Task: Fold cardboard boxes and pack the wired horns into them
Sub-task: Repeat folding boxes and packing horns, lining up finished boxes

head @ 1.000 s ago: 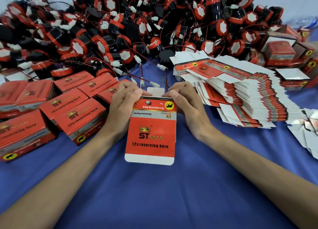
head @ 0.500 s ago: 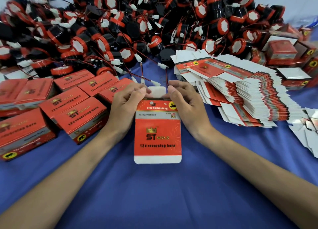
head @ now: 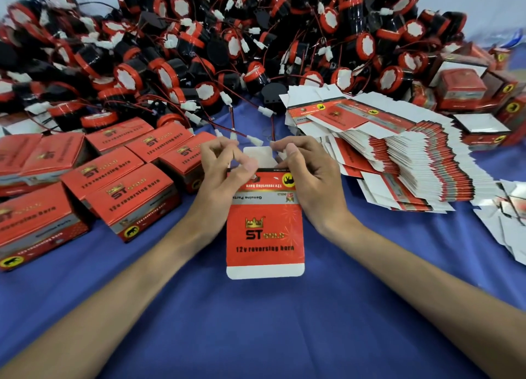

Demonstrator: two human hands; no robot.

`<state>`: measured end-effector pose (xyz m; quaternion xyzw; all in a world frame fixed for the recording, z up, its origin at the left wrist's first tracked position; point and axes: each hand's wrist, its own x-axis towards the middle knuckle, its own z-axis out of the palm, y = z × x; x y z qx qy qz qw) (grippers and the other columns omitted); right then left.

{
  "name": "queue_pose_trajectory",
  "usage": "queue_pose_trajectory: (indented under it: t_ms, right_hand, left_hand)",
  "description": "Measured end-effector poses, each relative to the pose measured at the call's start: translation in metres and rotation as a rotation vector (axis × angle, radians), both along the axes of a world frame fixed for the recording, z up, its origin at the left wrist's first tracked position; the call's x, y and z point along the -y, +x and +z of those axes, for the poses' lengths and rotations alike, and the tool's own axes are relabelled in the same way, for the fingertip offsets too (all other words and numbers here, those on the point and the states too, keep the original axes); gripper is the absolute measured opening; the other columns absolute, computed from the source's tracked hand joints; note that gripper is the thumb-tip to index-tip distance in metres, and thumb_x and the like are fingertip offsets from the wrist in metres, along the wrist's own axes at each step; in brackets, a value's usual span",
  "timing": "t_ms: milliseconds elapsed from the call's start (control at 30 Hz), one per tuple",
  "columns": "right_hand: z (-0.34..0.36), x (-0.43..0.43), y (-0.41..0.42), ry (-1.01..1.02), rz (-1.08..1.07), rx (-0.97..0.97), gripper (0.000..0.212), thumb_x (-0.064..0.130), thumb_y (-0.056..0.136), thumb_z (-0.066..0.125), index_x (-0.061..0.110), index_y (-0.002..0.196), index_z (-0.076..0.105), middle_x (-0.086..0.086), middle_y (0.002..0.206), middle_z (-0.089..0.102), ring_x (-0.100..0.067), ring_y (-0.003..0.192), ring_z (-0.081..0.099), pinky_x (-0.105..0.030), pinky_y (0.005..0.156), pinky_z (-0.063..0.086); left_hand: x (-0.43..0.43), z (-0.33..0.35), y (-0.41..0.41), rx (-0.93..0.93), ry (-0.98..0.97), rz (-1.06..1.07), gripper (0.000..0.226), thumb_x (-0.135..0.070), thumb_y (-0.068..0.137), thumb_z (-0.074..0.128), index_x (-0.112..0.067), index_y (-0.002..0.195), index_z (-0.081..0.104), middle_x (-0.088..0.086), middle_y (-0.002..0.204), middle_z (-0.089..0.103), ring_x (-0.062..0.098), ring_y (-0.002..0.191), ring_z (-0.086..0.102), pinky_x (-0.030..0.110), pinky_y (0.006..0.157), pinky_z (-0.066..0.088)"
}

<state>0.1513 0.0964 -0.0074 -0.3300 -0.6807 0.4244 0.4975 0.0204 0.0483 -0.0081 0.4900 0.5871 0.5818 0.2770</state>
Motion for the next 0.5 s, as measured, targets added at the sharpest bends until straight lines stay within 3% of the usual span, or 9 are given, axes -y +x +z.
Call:
queue_pose_trajectory:
  t_ms: [100, 233, 400, 500]
  right_hand:
    - [-0.001, -0.002, 0.002, 0.020, 0.010, 0.010, 0.032, 0.008, 0.101, 0.044, -0.001, 0.087, 0.072, -0.008, 0.104, 0.067, -0.015, 0.094, 0.065, -0.030, 0.071, 0.053]
    - [0.000, 0.000, 0.003, 0.017, 0.032, -0.020, 0.023, 0.008, 0.099, 0.049, 0.009, 0.093, 0.071, -0.001, 0.092, 0.071, -0.006, 0.085, 0.067, -0.017, 0.069, 0.050]
    - [-0.001, -0.002, 0.003, 0.031, 0.077, -0.044, 0.019, 0.005, 0.096, 0.053, 0.007, 0.096, 0.072, 0.002, 0.091, 0.072, -0.004, 0.085, 0.068, -0.014, 0.071, 0.049]
    - [-0.002, -0.002, 0.003, -0.120, 0.186, -0.087, 0.015, 0.004, 0.096, 0.053, 0.010, 0.100, 0.067, 0.007, 0.085, 0.073, -0.006, 0.083, 0.069, -0.016, 0.068, 0.050]
  left_hand:
    - [0.015, 0.000, 0.003, -0.095, 0.037, -0.063, 0.011, -0.027, 0.084, 0.053, -0.018, 0.078, 0.052, -0.004, 0.105, 0.038, -0.001, 0.105, 0.042, 0.007, 0.090, 0.033]
    - [0.016, 0.000, 0.006, -0.042, 0.179, -0.010, 0.018, -0.020, 0.084, 0.058, -0.007, 0.097, 0.057, -0.005, 0.098, 0.058, 0.003, 0.092, 0.057, 0.019, 0.084, 0.044]
    - [0.015, -0.001, 0.001, 0.099, 0.119, -0.102, 0.029, -0.018, 0.084, 0.059, -0.011, 0.113, 0.059, 0.004, 0.119, 0.067, 0.018, 0.114, 0.062, 0.041, 0.097, 0.049]
    - [0.015, -0.002, -0.001, 0.153, 0.080, -0.122, 0.032, -0.018, 0.084, 0.064, -0.012, 0.116, 0.059, 0.004, 0.119, 0.068, 0.019, 0.113, 0.064, 0.037, 0.094, 0.052]
